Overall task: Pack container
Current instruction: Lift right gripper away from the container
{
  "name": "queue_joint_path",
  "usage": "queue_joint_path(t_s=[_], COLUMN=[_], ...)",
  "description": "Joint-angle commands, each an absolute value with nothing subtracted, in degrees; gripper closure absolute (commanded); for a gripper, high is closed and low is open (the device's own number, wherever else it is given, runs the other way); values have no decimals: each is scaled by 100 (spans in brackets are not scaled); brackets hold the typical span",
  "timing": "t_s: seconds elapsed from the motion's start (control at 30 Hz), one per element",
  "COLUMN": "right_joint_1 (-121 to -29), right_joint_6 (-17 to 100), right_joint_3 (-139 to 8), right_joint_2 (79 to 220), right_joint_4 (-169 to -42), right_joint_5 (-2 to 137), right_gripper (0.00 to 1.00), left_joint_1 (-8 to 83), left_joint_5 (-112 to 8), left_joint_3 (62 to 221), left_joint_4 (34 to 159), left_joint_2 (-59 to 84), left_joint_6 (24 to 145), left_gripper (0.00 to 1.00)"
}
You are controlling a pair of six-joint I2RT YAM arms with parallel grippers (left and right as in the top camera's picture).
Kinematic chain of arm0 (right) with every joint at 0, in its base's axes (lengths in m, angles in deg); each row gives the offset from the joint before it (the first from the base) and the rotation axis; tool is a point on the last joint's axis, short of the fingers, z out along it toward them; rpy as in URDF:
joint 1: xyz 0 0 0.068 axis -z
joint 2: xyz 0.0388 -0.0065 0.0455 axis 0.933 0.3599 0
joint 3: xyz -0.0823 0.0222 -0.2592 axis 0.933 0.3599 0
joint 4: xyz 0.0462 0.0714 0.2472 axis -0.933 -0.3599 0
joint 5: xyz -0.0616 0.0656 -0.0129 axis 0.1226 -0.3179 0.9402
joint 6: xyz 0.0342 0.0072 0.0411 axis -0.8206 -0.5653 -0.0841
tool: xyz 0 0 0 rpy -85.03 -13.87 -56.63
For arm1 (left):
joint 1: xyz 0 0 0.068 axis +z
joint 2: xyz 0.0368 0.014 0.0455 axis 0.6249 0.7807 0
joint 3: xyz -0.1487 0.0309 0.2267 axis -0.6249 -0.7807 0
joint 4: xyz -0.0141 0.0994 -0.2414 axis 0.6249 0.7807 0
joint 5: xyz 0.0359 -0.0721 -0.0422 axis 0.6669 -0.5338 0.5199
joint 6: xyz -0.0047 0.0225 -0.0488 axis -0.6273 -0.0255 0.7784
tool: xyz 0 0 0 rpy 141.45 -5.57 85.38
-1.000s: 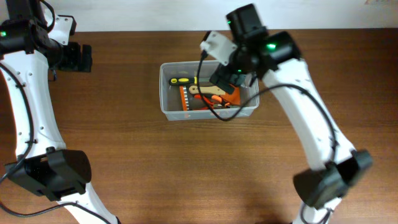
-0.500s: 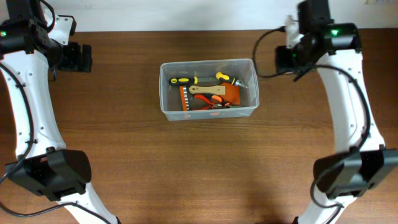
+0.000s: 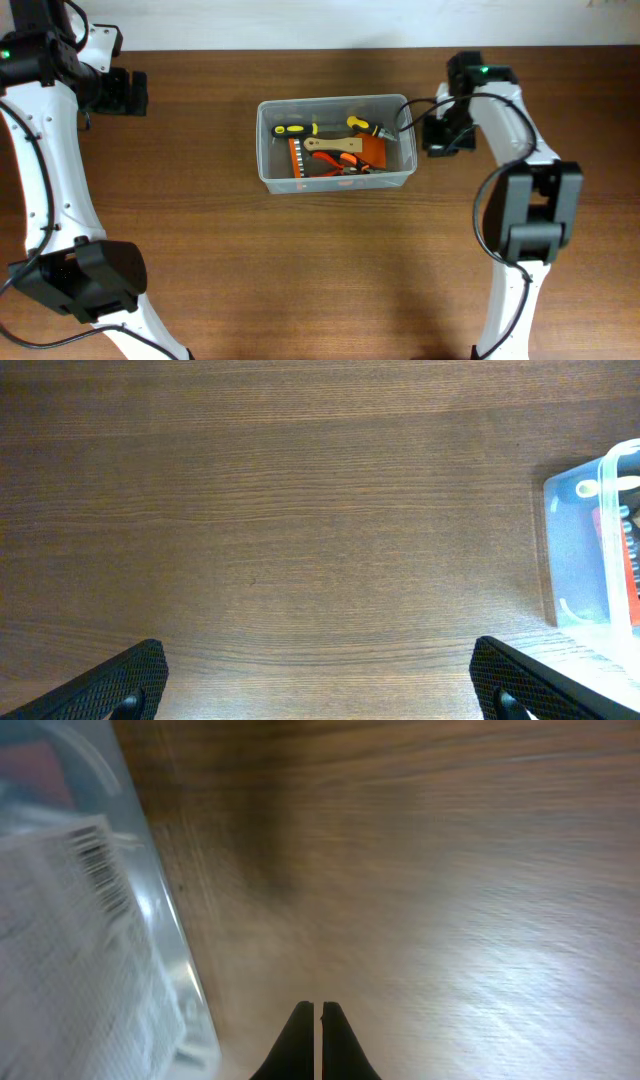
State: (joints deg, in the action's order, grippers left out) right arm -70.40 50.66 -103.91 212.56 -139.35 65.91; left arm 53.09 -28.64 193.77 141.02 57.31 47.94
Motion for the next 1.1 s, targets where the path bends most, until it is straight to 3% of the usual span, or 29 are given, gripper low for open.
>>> queue_joint_path(t_s=[0.0, 0.27, 0.7, 1.07], right_joint_1=[-7243, -7385, -7280, -7044], right_joint_6=[5031, 5433, 5436, 6124], right_joint_3=[-10400, -10407, -10503, -12164], right_joint_2=[21356, 21330, 21241, 20021], right_joint_4=[-13878, -13988, -14012, -14510], right_joint_5=[6202, 5590, 5830, 6912], right_gripper=[96, 96, 96, 96], left_joint_1=[5320, 5320, 5320, 5320], left_joint_5=[-2904, -2904, -2904, -2917], left_joint_3=[19452, 19452, 19452, 19452], left_joint_4=[14088, 14088, 14088, 14086], left_joint_2=[5569, 5569, 5569, 5569], left_joint_6=[4853, 4853, 4853, 4856], left_gripper=[1, 1, 1, 1])
